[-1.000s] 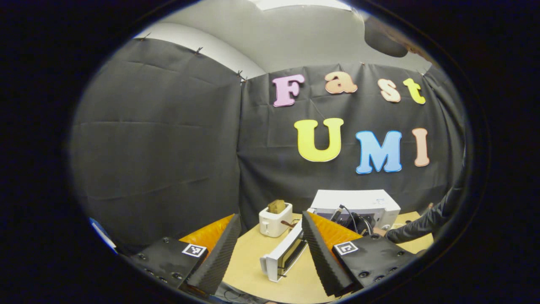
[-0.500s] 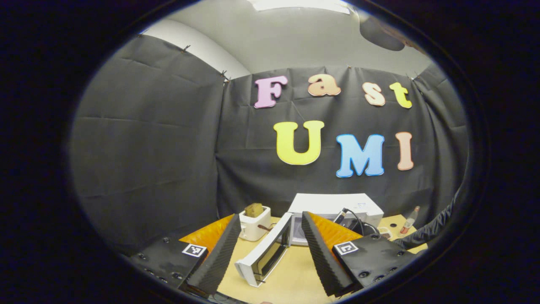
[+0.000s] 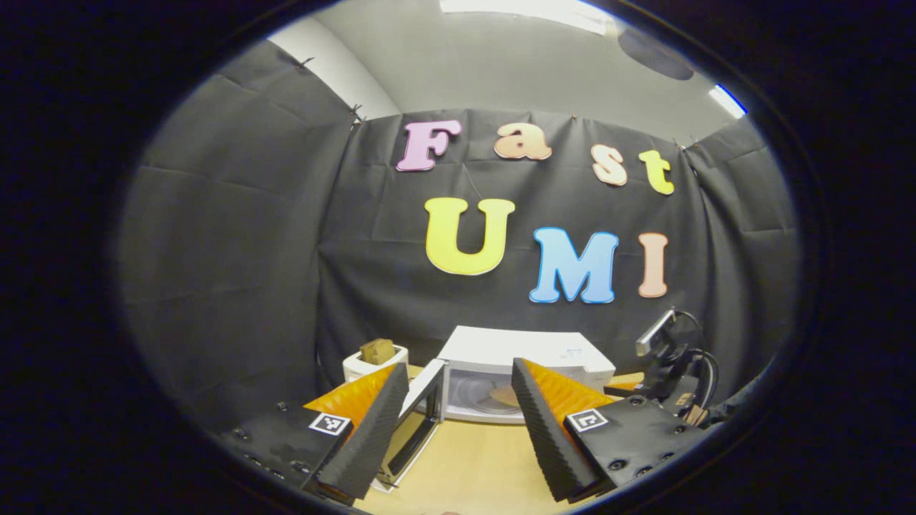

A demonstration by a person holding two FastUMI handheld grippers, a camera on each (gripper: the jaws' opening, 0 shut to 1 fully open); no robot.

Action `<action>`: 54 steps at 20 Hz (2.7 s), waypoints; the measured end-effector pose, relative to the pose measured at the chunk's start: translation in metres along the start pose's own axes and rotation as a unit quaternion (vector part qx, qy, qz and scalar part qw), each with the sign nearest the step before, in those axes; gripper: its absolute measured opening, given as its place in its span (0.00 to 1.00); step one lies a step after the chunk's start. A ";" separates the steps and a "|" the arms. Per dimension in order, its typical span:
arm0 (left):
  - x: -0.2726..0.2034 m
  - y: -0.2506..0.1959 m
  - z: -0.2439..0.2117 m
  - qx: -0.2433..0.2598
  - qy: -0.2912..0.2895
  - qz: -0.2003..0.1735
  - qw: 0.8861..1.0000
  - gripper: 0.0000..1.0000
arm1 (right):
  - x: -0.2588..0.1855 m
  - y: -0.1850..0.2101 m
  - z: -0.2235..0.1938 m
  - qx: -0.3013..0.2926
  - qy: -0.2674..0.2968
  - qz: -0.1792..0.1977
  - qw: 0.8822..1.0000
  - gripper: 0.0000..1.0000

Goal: Open the microwave oven with the left hand, put the food in, and close the microwave oven.

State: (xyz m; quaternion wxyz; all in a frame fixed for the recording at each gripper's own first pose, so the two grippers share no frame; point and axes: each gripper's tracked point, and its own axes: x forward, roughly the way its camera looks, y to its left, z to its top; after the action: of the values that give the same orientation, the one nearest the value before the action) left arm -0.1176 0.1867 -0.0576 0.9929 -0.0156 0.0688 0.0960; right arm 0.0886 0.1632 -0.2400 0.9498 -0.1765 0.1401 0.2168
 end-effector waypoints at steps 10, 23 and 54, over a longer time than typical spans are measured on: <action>0.052 -0.052 0.010 -0.010 -0.028 -0.062 0.998 0.94 | -0.117 -0.092 0.076 0.137 -0.096 -0.089 0.982 0.88; 0.067 -0.061 0.012 -0.008 -0.032 -0.080 0.996 0.94 | -0.195 -0.110 0.100 0.156 -0.138 -0.157 0.965 0.87; 0.008 0.174 -0.191 -0.014 0.191 0.042 0.981 0.07 | -0.165 -0.085 0.128 0.163 -0.142 -0.159 0.963 0.87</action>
State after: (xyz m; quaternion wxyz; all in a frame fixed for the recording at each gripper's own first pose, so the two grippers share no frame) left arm -0.1694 0.3506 -0.2511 0.9562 -0.0444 0.2564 0.1343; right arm 0.0089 0.0822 -0.0450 0.9982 -0.0066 0.0077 0.0595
